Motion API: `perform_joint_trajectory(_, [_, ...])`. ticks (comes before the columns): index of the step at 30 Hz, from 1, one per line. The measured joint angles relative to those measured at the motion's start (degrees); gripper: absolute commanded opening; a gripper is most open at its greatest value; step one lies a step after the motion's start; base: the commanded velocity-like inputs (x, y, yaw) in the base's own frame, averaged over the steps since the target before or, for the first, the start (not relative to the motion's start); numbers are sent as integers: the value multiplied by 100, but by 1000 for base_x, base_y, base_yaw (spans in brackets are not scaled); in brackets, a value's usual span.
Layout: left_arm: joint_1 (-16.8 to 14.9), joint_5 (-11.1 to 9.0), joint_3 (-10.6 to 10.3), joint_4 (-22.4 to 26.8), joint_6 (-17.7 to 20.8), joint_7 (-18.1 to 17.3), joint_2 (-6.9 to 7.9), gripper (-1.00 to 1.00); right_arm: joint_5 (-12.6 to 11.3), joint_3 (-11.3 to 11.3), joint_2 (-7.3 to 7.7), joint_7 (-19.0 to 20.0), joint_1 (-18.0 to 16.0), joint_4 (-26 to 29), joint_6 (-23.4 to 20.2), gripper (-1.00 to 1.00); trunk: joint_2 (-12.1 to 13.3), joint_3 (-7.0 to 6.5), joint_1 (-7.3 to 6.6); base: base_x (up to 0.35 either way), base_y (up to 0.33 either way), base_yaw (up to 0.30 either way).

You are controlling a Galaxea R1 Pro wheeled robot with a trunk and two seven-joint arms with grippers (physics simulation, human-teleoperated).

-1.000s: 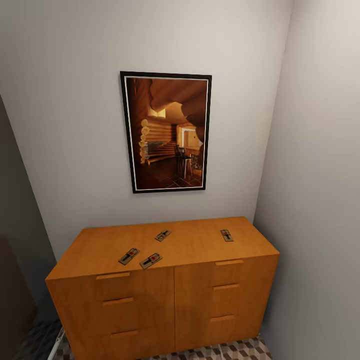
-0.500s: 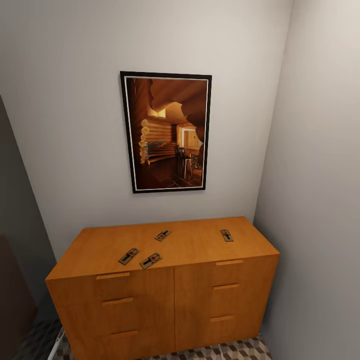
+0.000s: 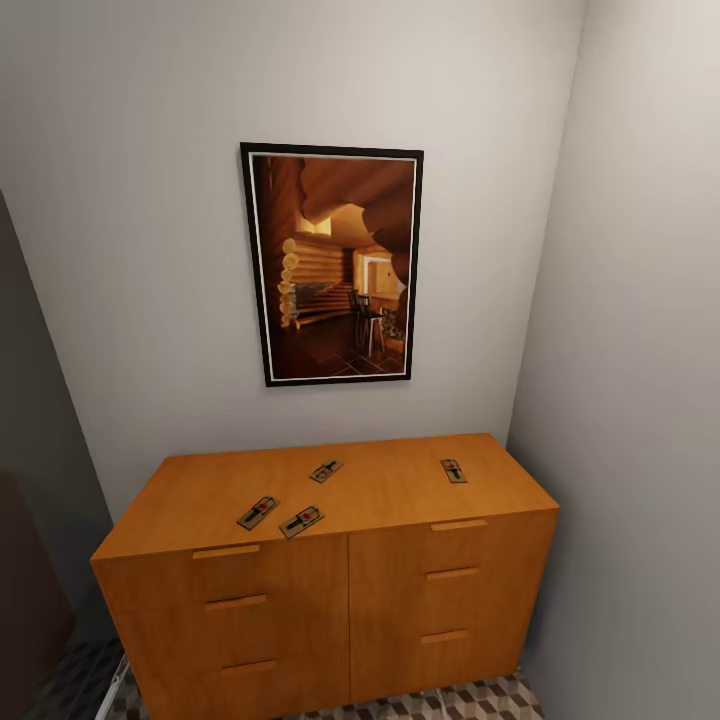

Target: Take the four mousetraps from the cabinet in the bathroom and place them on the bathroom floor. Make sure all four end up on the same floor surface, and ensure that at least two of them are either under or directly next to the same bathroom sink.

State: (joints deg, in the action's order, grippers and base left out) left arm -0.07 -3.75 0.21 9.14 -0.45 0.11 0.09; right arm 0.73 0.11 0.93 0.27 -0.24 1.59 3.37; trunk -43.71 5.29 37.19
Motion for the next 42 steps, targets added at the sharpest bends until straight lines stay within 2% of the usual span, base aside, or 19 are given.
perform_joint_trajectory(6, [0,1,3,439,26,-13,18,100,-4,-9,162,0,-16,460,-45,100,0,0,0,0,0,0])
perform_joint_trajectory(12, [-1,1,3,916,49,-21,17,100,-35,-12,385,16,-28,1240,-158,100,0,-1,0,0,0,0])
perform_joint_trajectory(16, [-1,1,4,1129,63,-24,13,100,-50,-24,473,38,-31,1604,-295,100,0,0,0,0,0,0])
perform_joint_trajectory(24, [-1,-11,10,1588,86,-37,17,100,-75,-52,663,90,-36,2527,-818,100,1,-1,0,0,0,0])
perform_joint_trajectory(27, [-1,-13,9,1794,136,-40,17,100,-86,-77,775,99,-37,3024,-1138,100,1,-1,0,0,0,0])
perform_joint_trajectory(28, [-2,-14,6,1938,229,-41,17,100,-92,-119,844,105,-36,3361,-1368,100,1,-2,0,0,0,0])
perform_joint_trajectory(33, [-1,-15,2,2394,639,-53,4,100,-105,-371,981,128,-29,4118,-1926,100,1,-2,0,0,0,0])
perform_joint_trajectory(42, [-1,-13,-47,3212,1154,-76,-24,100,-101,-875,1073,326,-31,4875,-2450,100,1,-1,0,0,0,0])
